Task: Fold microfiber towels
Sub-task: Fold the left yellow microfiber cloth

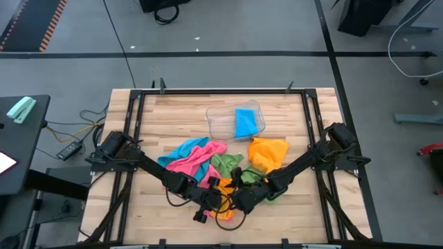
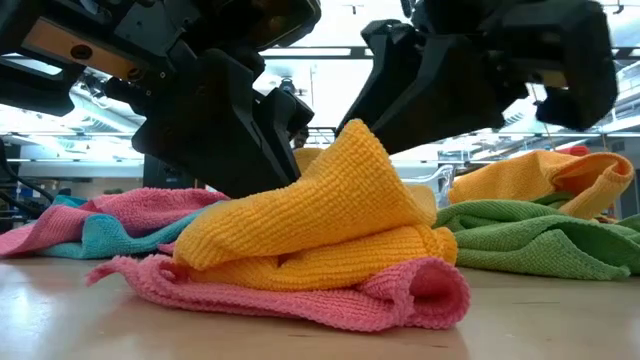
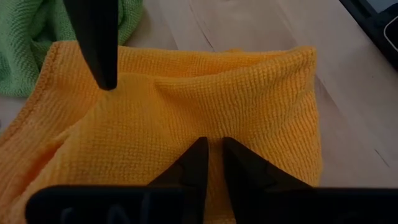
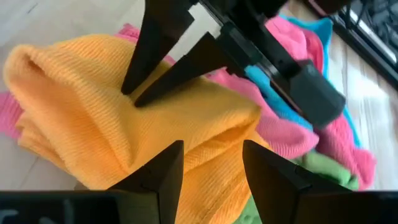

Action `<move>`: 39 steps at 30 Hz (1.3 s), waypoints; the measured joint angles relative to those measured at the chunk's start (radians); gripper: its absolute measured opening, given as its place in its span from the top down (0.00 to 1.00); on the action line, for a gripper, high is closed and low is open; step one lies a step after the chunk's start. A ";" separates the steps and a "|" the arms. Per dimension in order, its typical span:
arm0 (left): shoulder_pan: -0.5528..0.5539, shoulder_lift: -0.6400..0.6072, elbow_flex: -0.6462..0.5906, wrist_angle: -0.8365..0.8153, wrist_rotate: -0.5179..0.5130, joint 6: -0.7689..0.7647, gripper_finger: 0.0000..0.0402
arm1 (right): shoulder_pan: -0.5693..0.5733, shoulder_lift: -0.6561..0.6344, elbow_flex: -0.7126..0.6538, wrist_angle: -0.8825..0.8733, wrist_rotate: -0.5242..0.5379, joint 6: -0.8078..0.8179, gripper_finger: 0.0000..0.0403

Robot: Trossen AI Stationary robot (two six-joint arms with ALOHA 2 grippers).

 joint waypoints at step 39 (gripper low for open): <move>-0.010 0.000 0.000 0.005 0.000 0.002 0.85 | -0.239 0.004 -0.006 -0.039 -0.575 -0.193 0.94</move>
